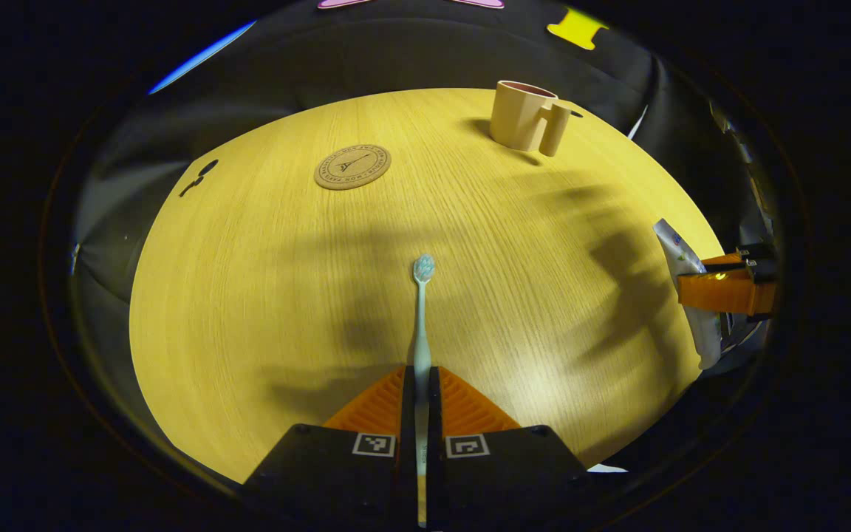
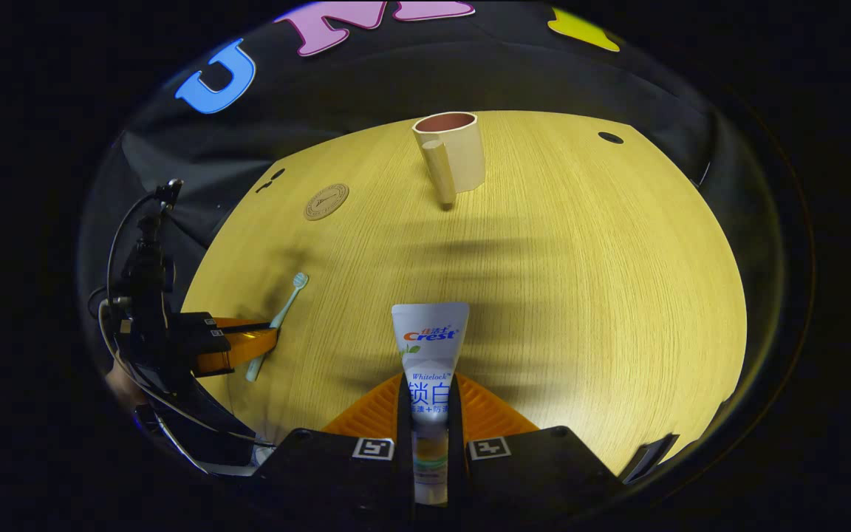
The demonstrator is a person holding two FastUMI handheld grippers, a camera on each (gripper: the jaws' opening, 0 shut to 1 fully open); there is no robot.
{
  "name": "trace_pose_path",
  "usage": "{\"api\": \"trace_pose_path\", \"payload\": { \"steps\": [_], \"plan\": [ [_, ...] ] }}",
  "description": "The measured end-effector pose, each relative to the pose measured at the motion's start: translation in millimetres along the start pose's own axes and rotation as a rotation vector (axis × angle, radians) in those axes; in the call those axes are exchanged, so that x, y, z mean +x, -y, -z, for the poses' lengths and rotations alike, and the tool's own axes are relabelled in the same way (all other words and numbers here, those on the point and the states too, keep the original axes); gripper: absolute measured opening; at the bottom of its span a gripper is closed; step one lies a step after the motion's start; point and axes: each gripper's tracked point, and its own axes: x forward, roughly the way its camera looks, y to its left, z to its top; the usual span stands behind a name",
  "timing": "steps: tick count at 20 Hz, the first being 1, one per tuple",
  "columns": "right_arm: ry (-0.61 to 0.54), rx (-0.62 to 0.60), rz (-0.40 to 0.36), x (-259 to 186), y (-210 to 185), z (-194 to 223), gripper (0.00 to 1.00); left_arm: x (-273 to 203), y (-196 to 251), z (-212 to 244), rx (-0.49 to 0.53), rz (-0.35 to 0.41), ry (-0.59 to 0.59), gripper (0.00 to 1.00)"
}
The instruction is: Put the toothbrush and toothpaste on the desktop into the cup, then pick up the cup and place it on the coaster on the desktop.
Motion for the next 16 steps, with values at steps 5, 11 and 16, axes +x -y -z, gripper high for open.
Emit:
{"api": "trace_pose_path", "payload": {
  "steps": [5, 11, 16],
  "plan": [
    [0.030, 0.034, 0.005, -3.6, 0.4, -11.6, 0.22, -0.1, -0.9, -1.7, 0.004, -0.014, 0.044, 0.07],
    [0.140, 0.003, 0.015, -12.3, -1.3, -64.6, 0.22, -8.0, 6.5, -5.4, -0.055, 0.015, 0.094, 0.07],
    [0.247, -0.002, 0.007, -24.3, -2.7, -123.8, 0.22, -27.8, 8.4, -18.9, -0.102, 0.028, 0.162, 0.07]
  ]
}}
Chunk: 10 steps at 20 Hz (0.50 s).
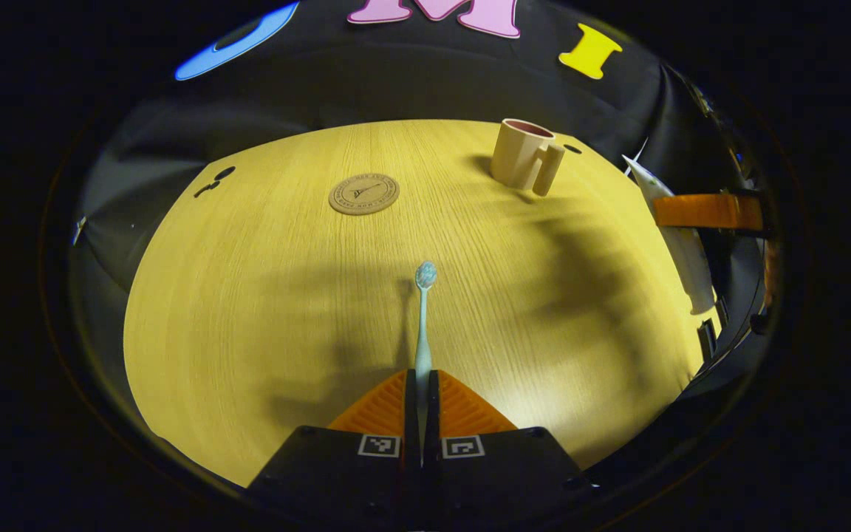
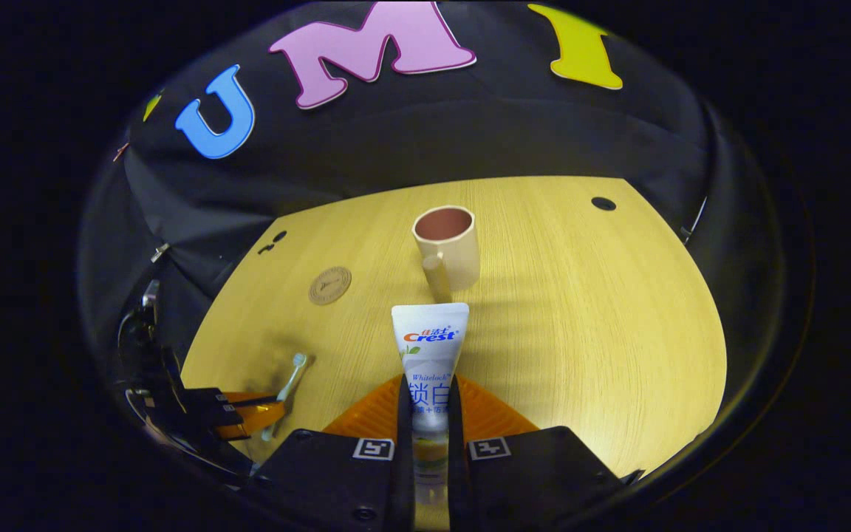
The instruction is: Put the toothbrush and toothpaste on the desktop into the cup, then pick up the cup and place it on the coaster on the desktop.
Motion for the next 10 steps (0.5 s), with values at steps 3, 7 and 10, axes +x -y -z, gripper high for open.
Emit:
{"api": "trace_pose_path", "payload": {
  "steps": [3, 7, 10],
  "plan": [
    [0.084, -0.010, 0.000, 6.9, 0.6, -43.6, 0.22, -16.3, 8.5, -19.6, -0.030, 0.019, 0.061, 0.07],
    [0.195, -0.100, -0.007, 19.8, -1.4, -104.2, 0.22, -37.1, 29.8, -52.3, -0.043, 0.072, 0.170, 0.06],
    [0.288, -0.108, -0.032, 33.7, -9.7, -149.2, 0.21, -51.5, 43.1, -70.0, -0.038, 0.090, 0.235, 0.07]
  ]
}}
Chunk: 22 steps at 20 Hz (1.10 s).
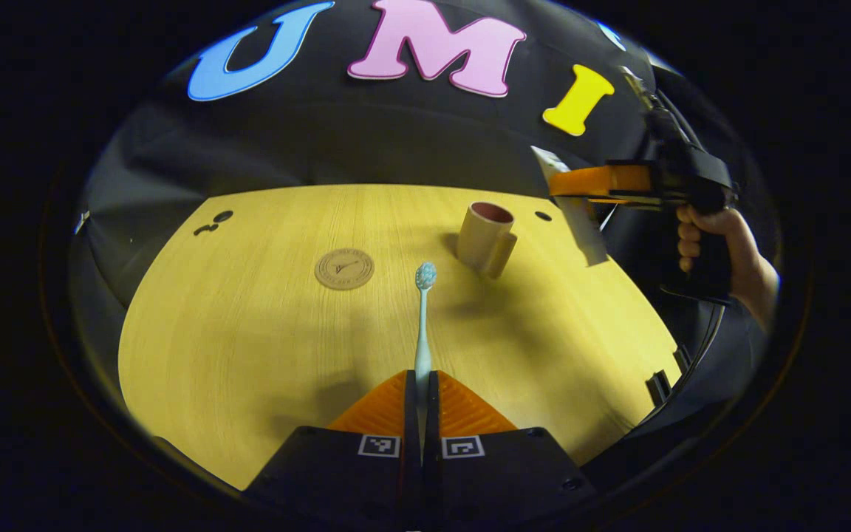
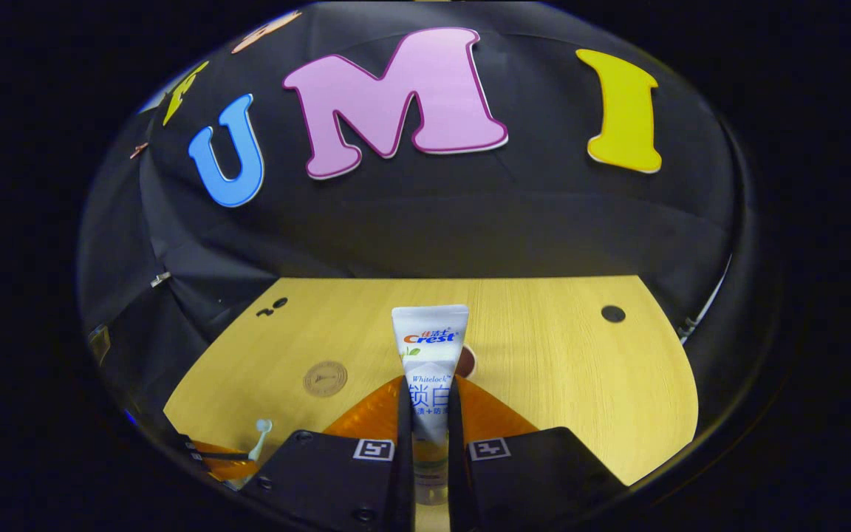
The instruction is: Put the toothbrush and toothpaste on the desktop into the cup, then pick up the cup and place it on the coaster on the desktop.
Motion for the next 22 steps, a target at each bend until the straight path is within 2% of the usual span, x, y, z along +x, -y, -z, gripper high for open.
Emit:
{"api": "trace_pose_path", "payload": {
  "steps": [4, 7, 10, 13, 16, 22],
  "plan": [
    [0.118, 0.002, -0.018, 32.9, 1.5, -38.3, 0.21, -5.2, 24.2, -21.5, -0.023, 0.035, 0.062, 0.06],
    [0.179, 0.001, -0.025, 57.4, 4.9, -49.5, 0.21, -6.0, 32.0, -33.1, -0.033, 0.026, 0.087, 0.06],
    [0.222, -0.026, -0.033, 79.4, 6.1, -50.0, 0.21, -3.1, 43.5, -41.9, -0.055, 0.041, 0.114, 0.07],
    [0.269, -0.063, -0.037, 95.3, 6.5, -47.3, 0.21, -1.6, 47.6, -38.0, -0.052, 0.025, 0.095, 0.06],
    [0.287, -0.050, -0.041, 108.1, 8.3, -35.4, 0.22, -1.4, 49.6, -34.7, -0.057, 0.011, 0.084, 0.06],
    [0.336, -0.063, -0.019, 111.7, 15.0, -11.7, 0.21, -4.0, 47.3, -35.6, -0.119, -0.012, 0.094, 0.06]
  ]
}}
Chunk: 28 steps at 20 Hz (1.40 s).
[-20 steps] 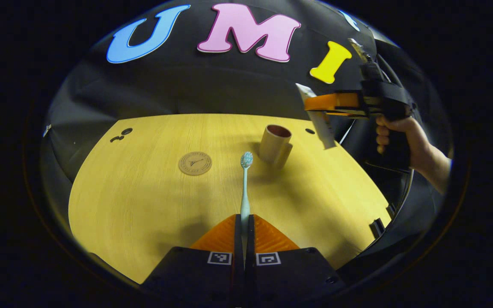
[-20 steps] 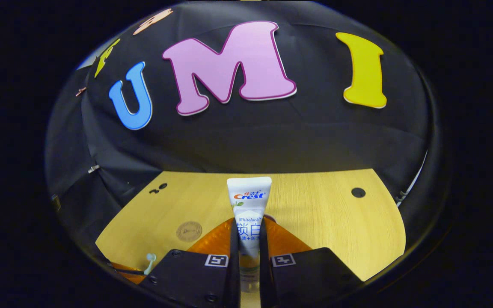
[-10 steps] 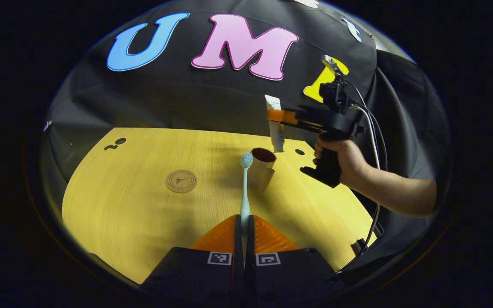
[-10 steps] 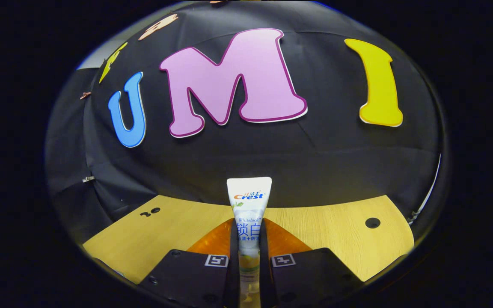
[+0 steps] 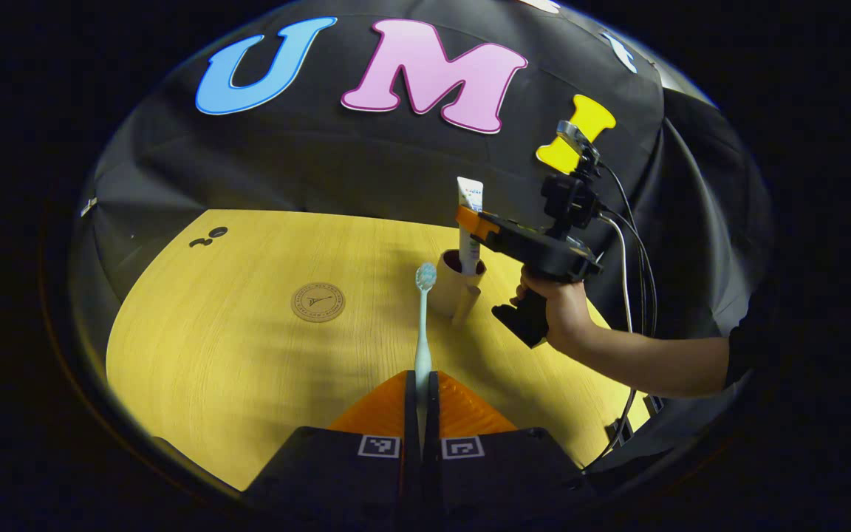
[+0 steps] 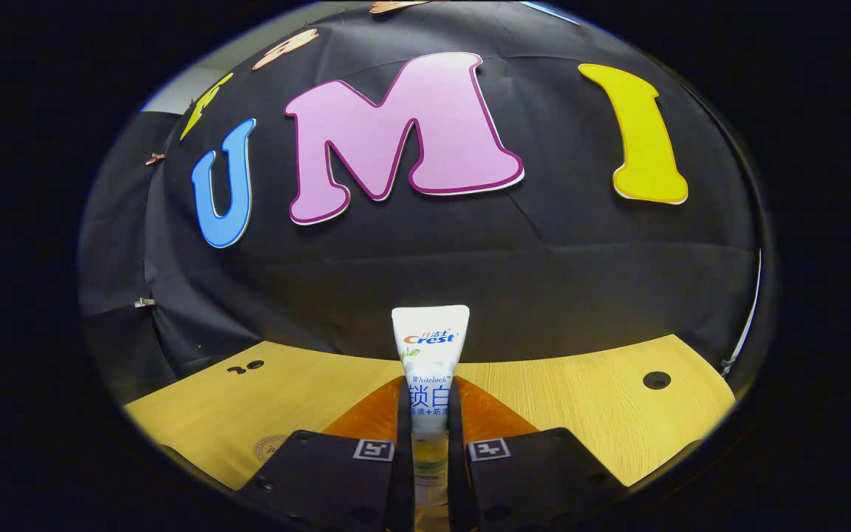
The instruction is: Put the toothbrush and toothpaste on the desktop into the cup, then pick up the cup and place it on the coaster on the desktop.
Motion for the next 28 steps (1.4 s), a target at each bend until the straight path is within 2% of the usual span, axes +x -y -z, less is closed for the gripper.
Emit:
{"api": "trace_pose_path", "payload": {
  "steps": [7, 8, 9, 10, 11, 13, 15, 16, 21, 24, 28],
  "plan": [
    [-0.008, -0.017, -0.005, 7.3, 1.7, 22.3, 0.22, 2.2, 4.7, -0.7, -0.045, 0.003, 0.006, 0.07],
    [-0.021, -0.017, -0.002, 7.8, 2.5, 28.8, 0.24, 3.2, 7.1, -0.8, -0.042, 0.007, 0.007, 0.06],
    [-0.031, -0.018, 0.003, 5.8, 3.6, 33.8, 0.33, 3.3, 9.3, -1.4, -0.040, 0.011, 0.006, 0.06],
    [-0.033, -0.019, 0.005, 3.6, 3.3, 36.8, 0.28, 3.3, 11.5, -1.3, -0.036, 0.014, 0.006, 0.06],
    [-0.041, -0.022, 0.011, 1.7, 4.4, 39.7, 0.42, 3.5, 13.3, -1.6, -0.033, 0.016, 0.006, 0.07],
    [-0.039, -0.022, -0.005, -3.6, 0.2, 37.9, 0.59, 4.4, 16.7, -4.1, -0.034, 0.025, 0.011, 0.07],
    [-0.034, -0.015, 0.005, -12.6, 5.7, 28.5, 0.92, 7.9, 21.9, -12.0, -0.031, 0.039, 0.029, 0.06],
    [-0.026, -0.002, 0.018, -21.5, 11.3, 20.5, 1.00, 8.4, 25.9, -19.3, -0.020, 0.044, 0.044, 0.07],
    [-0.040, 0.029, 0.105, -64.2, 56.4, 0.3, 1.00, 28.6, 55.5, -87.8, 0.052, 0.102, 0.198, 0.06],
    [-0.075, 0.063, 0.163, -96.3, 85.9, 4.6, 0.98, 53.0, 73.7, -132.7, 0.051, 0.155, 0.292, 0.06],
    [-0.121, 0.093, 0.198, -132.5, 104.2, 15.7, 0.98, 88.6, 88.1, -182.4, 0.057, 0.201, 0.389, 0.06]
  ]
}}
